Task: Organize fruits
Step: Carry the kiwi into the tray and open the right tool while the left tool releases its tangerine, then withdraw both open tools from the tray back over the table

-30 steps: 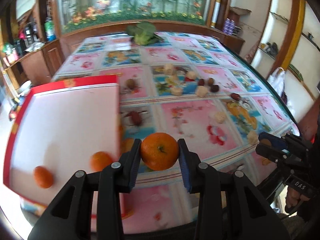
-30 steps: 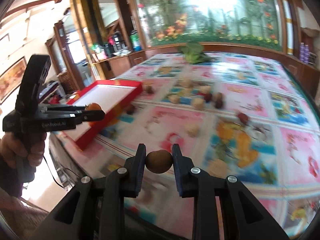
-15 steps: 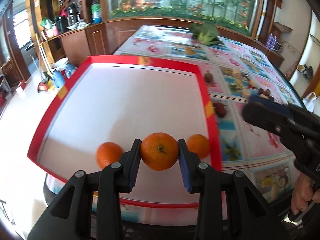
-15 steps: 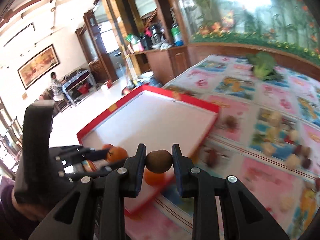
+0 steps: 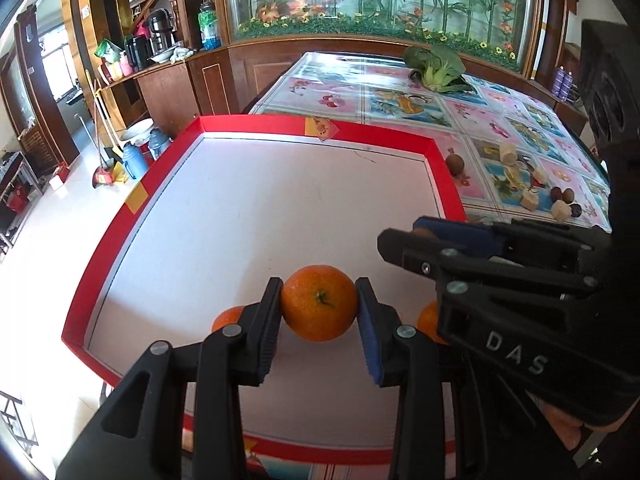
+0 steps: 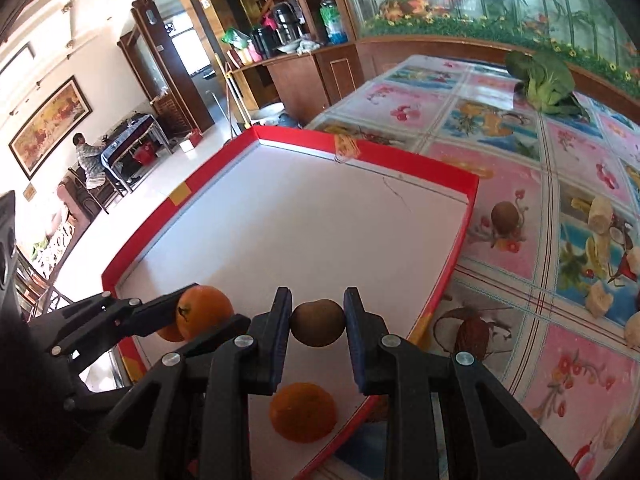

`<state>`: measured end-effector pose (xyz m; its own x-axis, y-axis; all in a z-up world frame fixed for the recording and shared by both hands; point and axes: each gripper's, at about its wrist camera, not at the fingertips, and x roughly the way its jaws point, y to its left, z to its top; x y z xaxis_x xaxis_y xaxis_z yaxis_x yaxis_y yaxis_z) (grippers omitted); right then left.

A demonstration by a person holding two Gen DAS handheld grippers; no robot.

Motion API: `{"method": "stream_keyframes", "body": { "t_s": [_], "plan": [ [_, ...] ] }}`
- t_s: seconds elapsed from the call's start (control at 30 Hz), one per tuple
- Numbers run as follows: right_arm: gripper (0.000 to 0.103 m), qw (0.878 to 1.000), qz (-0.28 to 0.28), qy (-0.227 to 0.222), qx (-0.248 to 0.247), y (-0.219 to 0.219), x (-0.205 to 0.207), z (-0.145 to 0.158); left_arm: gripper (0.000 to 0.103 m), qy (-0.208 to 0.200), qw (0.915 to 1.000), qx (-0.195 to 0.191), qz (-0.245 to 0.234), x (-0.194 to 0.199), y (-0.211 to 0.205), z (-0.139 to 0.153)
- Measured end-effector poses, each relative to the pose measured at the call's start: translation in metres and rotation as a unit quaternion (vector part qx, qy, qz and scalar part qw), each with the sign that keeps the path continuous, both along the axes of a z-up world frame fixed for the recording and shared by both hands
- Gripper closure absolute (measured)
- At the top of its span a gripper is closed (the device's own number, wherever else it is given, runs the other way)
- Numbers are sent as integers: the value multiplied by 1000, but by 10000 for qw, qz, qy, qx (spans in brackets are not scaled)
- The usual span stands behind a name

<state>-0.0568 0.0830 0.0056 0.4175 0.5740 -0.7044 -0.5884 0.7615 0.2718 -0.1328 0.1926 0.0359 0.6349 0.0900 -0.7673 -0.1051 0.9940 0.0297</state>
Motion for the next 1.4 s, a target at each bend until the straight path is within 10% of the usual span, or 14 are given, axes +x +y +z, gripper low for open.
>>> {"method": "stream_keyframes", "body": {
  "t_s": [0.3,0.43,0.73,1.4],
  "plan": [
    [77,9998,-33,176,-14,-7,2,-4,64,67,9995,307,104,5,-5,-2],
    [77,9998,-56,198,67,-13,2,-1,41,60,9989,452,147,4,-8,0],
    [75,9988,-304,-256,278,-44,-12,24,24,-239,9958,857,231,-5,-18,20],
    [68,9945,-569,-689,539,-96,-35,52,21,-644,9911,1166,37,-22,-55,55]
  ]
}}
